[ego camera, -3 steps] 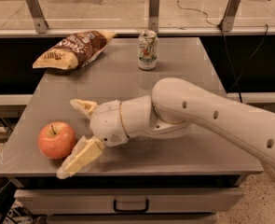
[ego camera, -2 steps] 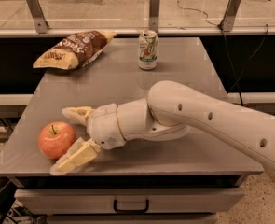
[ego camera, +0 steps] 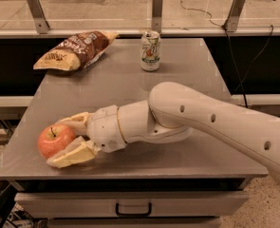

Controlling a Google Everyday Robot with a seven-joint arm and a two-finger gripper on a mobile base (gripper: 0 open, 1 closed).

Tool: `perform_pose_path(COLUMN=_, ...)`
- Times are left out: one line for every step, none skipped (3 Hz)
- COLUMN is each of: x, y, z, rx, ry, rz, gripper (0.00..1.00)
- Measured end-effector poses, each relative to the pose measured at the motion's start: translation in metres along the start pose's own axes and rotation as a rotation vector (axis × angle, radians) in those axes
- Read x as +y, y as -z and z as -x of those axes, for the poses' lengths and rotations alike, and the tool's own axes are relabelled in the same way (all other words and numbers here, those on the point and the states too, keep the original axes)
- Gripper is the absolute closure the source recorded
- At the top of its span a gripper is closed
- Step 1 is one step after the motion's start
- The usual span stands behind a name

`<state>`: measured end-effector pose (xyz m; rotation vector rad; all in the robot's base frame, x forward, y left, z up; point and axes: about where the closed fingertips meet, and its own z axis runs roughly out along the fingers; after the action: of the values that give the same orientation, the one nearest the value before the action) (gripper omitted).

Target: Pick apple

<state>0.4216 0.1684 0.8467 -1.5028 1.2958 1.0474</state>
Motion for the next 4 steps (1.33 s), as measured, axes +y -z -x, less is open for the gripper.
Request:
perform_pose_path(x=0.001, y=-0.001, z=0.001, rx=0.000, ry=0.003, rz=0.003, gripper=0.87)
perform_pose_path(x=0.002, y=-0.003, z=0.002, rx=0.001, ry=0.005, rz=0.006, gripper=1.00)
perform_pose_path(x=0.002, y=-0.003, z=0.002, rx=0.001, ry=0.005, rz=0.006, gripper=1.00)
perform_pose_path(x=-0.004, y=0.009, z=0.005, rx=-0.016, ry=0.027, rz=0.004, gripper=1.00)
